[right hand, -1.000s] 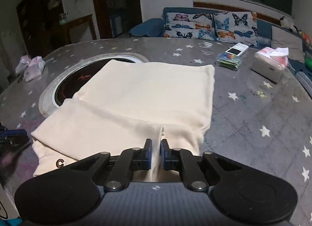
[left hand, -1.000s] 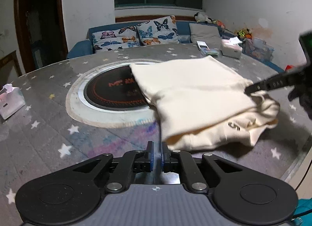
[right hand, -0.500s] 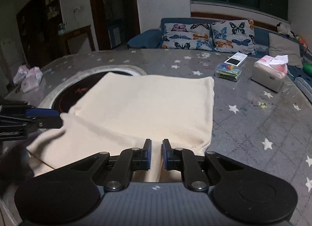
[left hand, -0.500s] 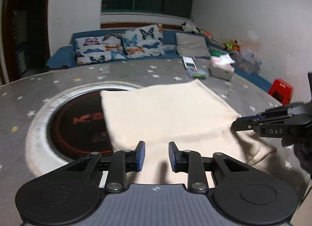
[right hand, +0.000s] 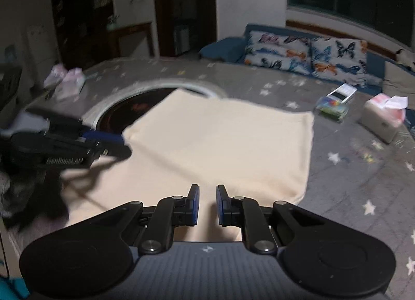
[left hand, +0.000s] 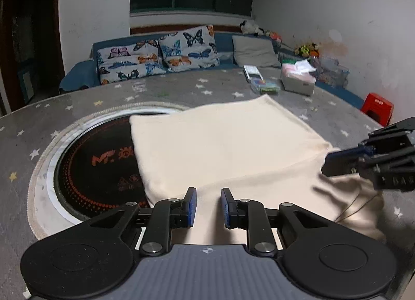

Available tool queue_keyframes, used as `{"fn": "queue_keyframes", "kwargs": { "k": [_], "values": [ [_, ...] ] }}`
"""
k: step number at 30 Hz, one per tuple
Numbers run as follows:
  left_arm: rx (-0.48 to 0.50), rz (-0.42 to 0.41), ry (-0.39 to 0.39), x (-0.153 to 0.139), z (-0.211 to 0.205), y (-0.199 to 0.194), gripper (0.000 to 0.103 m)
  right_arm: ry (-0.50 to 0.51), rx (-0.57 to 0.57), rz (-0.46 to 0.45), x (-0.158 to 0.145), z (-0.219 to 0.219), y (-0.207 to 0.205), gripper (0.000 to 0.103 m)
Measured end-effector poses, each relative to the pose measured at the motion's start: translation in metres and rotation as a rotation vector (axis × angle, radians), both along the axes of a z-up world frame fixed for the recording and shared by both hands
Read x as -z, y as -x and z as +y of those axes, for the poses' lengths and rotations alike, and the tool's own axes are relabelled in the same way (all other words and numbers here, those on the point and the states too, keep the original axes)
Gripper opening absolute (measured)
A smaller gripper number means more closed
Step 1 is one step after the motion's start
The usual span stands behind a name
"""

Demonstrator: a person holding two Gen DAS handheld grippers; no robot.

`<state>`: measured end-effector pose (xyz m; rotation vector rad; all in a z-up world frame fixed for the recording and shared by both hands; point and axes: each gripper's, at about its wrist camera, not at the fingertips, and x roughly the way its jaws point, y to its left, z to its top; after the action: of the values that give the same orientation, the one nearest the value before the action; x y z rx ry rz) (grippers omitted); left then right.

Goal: Fold clothes

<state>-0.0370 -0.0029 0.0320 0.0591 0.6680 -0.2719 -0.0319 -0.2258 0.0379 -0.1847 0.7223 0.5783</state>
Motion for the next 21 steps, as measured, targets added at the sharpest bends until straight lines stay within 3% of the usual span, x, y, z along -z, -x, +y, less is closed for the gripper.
{"fn": "queue_keyframes", "kwargs": {
  "k": [14, 16, 21],
  "values": [
    [0.210, -0.047, -0.099, -0.016, -0.011, 0.072, 0.026, 0.104, -0.074, 0.011, 0.003, -0.005, 0.033, 0.013],
    [0.233, -0.055, -0.130, -0.014, -0.010, 0.080, 0.037, 0.102, -0.072, 0.001, 0.000, -0.006, 0.036, 0.013],
    [0.292, -0.067, -0.215, -0.004, -0.012, 0.097, 0.046, 0.096, -0.062, 0.013, 0.004, -0.011, 0.034, 0.013]
  ]
}}
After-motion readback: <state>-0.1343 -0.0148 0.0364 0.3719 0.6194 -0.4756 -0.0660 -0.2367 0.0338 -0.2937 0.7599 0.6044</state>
